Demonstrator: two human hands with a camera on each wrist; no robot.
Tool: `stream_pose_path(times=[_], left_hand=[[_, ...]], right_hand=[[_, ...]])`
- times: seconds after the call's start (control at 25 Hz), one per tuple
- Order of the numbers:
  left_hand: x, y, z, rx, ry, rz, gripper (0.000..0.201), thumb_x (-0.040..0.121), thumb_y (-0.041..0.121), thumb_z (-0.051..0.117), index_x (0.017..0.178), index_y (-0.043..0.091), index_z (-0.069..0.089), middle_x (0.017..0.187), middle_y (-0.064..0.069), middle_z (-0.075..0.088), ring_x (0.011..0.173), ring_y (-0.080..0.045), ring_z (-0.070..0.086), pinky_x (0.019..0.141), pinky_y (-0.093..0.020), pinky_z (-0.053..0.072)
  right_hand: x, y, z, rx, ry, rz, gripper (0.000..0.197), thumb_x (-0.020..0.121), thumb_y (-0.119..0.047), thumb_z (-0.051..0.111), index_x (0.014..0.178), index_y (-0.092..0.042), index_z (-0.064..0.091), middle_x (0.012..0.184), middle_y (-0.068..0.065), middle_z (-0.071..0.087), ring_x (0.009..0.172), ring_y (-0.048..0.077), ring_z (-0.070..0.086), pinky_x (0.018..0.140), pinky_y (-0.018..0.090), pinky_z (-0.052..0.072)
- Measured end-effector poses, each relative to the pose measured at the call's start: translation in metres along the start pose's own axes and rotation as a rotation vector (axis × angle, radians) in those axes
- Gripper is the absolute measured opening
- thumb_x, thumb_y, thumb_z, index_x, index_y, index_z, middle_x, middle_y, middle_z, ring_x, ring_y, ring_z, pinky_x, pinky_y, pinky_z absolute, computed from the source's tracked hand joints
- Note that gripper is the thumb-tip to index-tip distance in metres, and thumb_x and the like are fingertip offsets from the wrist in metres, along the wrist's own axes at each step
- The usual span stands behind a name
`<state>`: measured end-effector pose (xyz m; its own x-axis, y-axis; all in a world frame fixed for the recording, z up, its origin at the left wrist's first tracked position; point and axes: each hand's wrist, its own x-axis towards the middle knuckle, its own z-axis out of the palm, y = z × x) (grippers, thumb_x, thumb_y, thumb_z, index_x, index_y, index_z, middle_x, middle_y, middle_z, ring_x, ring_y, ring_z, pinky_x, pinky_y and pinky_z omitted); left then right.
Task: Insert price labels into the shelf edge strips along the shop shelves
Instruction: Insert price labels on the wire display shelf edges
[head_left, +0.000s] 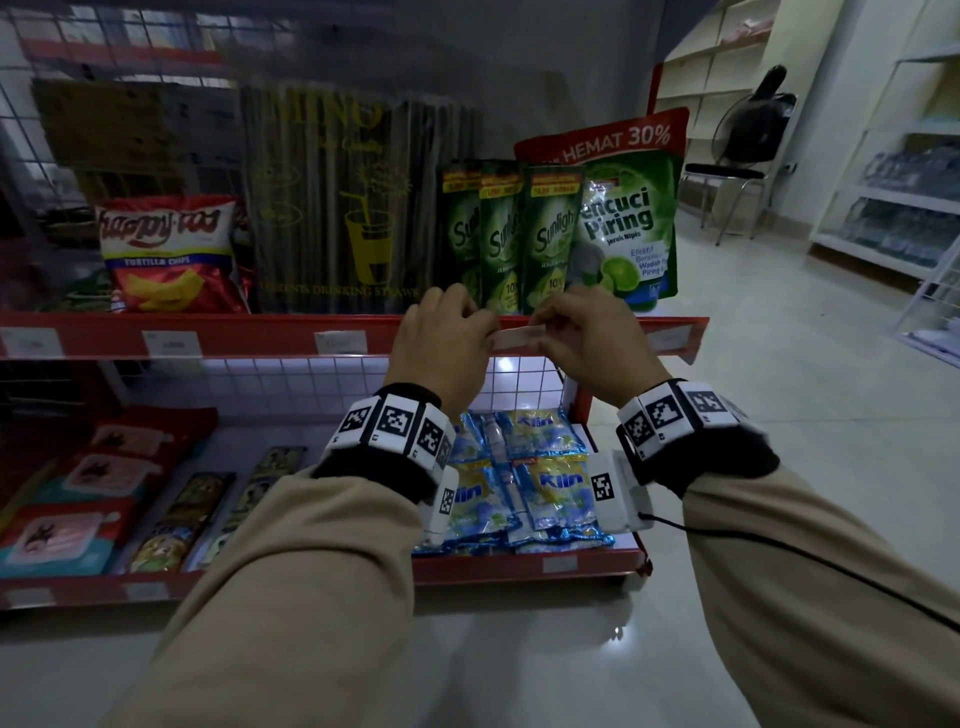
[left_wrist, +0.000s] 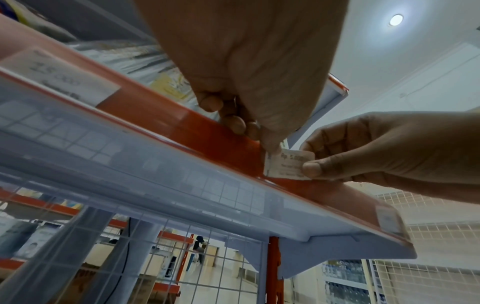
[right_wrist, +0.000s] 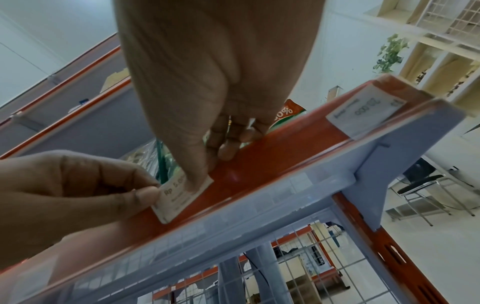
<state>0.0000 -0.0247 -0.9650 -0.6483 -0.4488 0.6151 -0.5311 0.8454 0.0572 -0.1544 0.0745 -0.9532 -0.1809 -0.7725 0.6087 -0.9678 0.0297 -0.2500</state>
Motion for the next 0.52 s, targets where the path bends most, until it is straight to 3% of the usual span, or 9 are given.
stream_pose_path(times=[0.16,0.28,0.52], left_hand=[[0.0013,0.0026,-0.0031,0.051,-0.021,0.009,0.023,0.095,0.025,0.049,0.107,0.014,0.066,0.103,-0.006,0.052,0.096,-0.026,0.045,0.08,-0.037,0.036],[0.0023,0.004,-0.0058,0.095,-0.035,0.017,0.023,0.095,0.025,0.048,0.106,0.015,0.067,0.102,-0.006,0.051,0.096,-0.025,0.045,0.079,-0.036,0.035],[0.0007,0.0038,-0.0063,0.069,-0.056,0.004,0.024,0.098,0.028,0.044,0.113,0.014,0.057,0.11,-0.007,0.051,0.1,-0.026,0.045,0.082,-0.037,0.039]], right_hand=[[0.0022,-0.0021,0.0005,-0.106,-0.059,0.01,0.021,0.084,-0.024,0.068,0.102,-0.014,0.069,0.098,0.009,0.06,0.098,0.027,0.05,0.081,0.035,0.039],[-0.0019,-0.003,0.0021,-0.121,-0.015,-0.012,0.02,0.083,-0.021,0.068,0.101,-0.011,0.068,0.097,0.012,0.059,0.096,0.031,0.051,0.079,0.033,0.036],[-0.0006,-0.0044,0.0022,-0.179,-0.066,0.015,0.019,0.085,-0.024,0.067,0.1,-0.013,0.069,0.099,0.01,0.058,0.099,0.028,0.049,0.082,0.035,0.037]])
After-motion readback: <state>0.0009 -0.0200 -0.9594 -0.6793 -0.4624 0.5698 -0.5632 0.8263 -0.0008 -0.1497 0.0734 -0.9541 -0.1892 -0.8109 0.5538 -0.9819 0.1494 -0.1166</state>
